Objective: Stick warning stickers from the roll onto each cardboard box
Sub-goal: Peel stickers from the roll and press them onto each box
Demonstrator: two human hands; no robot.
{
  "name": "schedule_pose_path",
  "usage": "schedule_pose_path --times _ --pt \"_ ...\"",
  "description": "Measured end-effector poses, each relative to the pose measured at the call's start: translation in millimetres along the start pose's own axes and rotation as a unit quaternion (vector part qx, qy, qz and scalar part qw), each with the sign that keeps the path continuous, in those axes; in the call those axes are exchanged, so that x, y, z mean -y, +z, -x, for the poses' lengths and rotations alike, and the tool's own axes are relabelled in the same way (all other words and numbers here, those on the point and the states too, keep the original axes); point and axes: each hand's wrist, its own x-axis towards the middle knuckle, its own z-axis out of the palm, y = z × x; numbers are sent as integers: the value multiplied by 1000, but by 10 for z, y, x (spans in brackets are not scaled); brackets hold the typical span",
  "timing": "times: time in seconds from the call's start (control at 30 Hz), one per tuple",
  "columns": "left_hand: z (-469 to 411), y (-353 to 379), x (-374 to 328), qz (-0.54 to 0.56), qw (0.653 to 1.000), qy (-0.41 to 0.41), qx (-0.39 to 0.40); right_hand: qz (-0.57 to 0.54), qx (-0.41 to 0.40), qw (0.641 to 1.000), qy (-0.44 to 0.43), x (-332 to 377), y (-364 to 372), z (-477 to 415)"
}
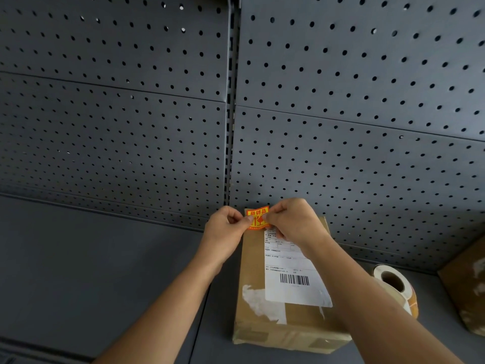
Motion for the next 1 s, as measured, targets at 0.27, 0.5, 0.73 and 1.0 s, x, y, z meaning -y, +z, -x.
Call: schedule_pose_path --times 0.27,0.5,0.73,1.0 --pt "-18 13 -8 6 1000 -8 1 123 -35 991 -33 48 60 29" --pt "9 56 -31 21 1000 -14 -8 319 -116 934 -114 -59 25 150" --pt "-26 184 -60 -30 999 -10 7 355 -97 926 -89 -189 169 48" --pt "-65 233 -18 -137 990 23 -15 329 -114 932 -103 -239 172 15"
